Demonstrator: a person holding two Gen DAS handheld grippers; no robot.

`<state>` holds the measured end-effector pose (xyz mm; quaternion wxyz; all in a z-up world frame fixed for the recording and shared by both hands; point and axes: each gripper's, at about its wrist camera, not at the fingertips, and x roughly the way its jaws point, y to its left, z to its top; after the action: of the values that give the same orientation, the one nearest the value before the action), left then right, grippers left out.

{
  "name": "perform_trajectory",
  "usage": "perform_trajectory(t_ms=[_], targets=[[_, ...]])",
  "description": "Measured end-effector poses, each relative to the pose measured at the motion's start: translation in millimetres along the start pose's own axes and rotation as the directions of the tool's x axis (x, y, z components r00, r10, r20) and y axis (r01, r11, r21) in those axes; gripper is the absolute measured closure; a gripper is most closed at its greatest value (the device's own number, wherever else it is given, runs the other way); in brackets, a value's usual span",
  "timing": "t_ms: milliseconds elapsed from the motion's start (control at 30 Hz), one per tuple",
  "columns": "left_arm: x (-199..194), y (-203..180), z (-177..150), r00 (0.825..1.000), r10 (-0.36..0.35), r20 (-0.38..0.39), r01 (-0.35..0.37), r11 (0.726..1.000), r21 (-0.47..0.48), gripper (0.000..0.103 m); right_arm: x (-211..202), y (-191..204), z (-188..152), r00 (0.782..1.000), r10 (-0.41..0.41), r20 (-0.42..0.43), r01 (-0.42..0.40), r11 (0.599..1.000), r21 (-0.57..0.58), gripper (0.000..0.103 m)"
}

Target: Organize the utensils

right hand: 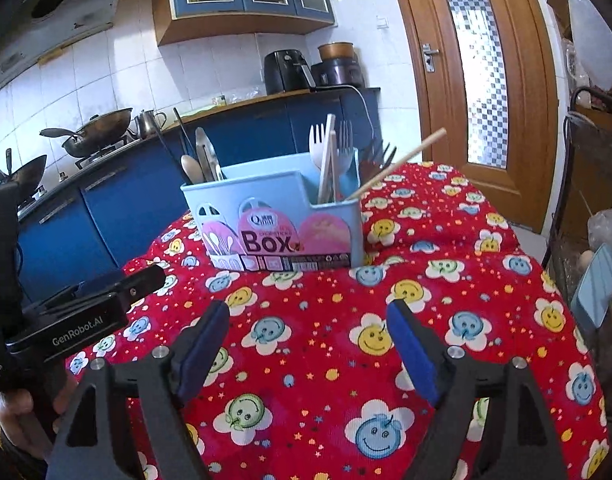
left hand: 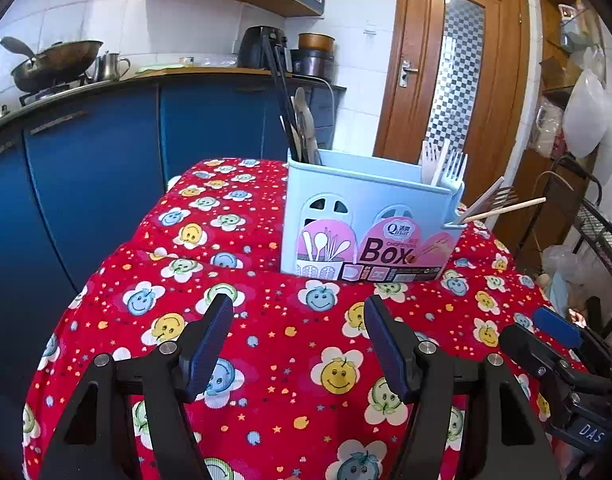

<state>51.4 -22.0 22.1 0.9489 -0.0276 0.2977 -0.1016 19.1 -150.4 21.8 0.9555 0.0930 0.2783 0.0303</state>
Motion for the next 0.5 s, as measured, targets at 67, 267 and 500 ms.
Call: perform_trajectory(t_ms=[67,267,500], targets=[[0.7,-0.5,-1.2,1.0,0.013,0.001,-0.013,1.0,0.007,0.034,0.8,-1.3,-1.0,1.0,-0.003,-0.004,0.003,1.0,0.004,0.02],[2.8,-2.1,-2.8,1.0,0.022,-0.004,-0.022,1.0,0.02,0.034,4.5,-3.7,-2.6,1.0,0.003,-0.016,-0.003,1.0,0.021,0.02],[2.3,-4.9,-4.0,1.0,0.025,0.003,-0.025,0.999,0.032,0.034,5.6,-4.2,-3.1,1.0,0.006,-0.02,-0.006,1.0,0.027,0.02]])
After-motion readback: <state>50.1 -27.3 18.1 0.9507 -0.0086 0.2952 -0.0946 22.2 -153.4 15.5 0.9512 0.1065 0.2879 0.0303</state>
